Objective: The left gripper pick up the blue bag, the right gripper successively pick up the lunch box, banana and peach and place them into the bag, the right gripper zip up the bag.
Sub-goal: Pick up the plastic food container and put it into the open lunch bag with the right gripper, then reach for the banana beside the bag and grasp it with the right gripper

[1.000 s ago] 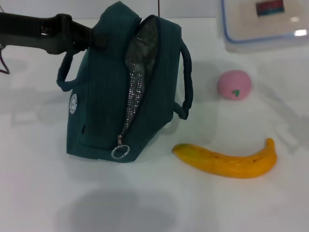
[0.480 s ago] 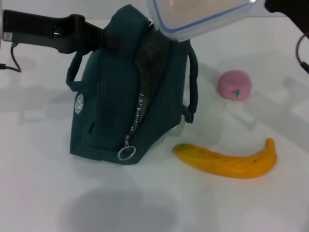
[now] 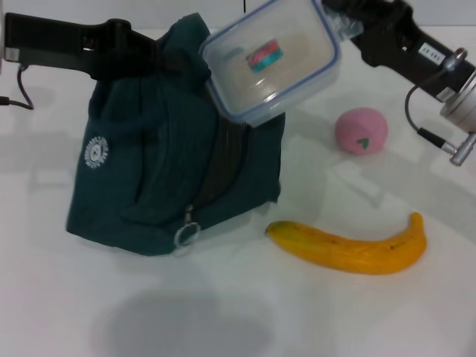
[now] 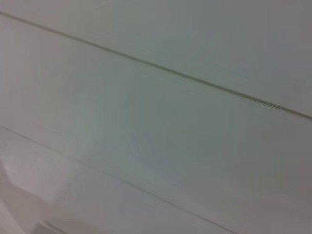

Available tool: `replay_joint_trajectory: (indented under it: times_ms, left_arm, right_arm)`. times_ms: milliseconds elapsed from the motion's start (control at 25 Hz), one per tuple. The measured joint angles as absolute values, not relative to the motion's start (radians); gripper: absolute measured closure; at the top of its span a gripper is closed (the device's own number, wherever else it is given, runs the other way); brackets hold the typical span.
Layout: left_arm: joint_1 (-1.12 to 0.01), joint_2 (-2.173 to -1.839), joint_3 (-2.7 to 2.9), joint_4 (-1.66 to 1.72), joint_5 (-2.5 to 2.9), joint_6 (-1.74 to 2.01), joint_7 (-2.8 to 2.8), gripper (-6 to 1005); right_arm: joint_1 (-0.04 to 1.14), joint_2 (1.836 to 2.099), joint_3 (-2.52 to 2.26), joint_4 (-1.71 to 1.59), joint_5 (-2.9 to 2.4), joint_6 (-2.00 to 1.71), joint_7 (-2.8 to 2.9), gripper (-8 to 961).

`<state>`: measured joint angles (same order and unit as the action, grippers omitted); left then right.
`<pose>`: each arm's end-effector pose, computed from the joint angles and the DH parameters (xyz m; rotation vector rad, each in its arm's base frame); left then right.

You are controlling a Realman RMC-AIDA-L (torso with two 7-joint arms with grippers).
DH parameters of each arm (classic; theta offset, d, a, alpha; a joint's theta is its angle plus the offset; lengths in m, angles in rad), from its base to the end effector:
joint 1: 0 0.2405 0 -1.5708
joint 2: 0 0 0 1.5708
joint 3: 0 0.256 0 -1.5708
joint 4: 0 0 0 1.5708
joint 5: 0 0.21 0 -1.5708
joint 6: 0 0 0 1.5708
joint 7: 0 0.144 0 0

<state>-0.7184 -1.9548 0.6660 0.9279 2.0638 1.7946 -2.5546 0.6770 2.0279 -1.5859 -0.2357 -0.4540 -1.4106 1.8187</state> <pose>-0.1858 0.3758 0.0887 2.5721 1.6750 0.6594 0.1830 0.3750 -0.0177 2.0655 -1.5612 -1.7398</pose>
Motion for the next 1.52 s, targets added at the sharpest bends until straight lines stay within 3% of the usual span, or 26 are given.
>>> replay_joint_trajectory:
  times_ms: [1120, 1360, 1520]
  left_arm:
    - [-0.718, -1.951, 0.660, 0.874, 2.030, 1.787, -2.538, 952]
    - [-0.709, -1.945, 0.659, 0.874, 2.030, 1.771, -2.536, 952]
    - [-0.701, -1.941, 0.659, 0.876, 2.030, 1.770, -2.535, 951]
  right_arm:
    - [0.699, 2.028, -1.761, -0.350, -0.455, -1.239, 1.788, 813]
    - [0.656, 2.023, -1.715, -0.351, -0.453, -1.288, 1.753, 554]
    - [0.615, 2.001, -1.670, -0.351, -0.465, -1.333, 1.673, 397]
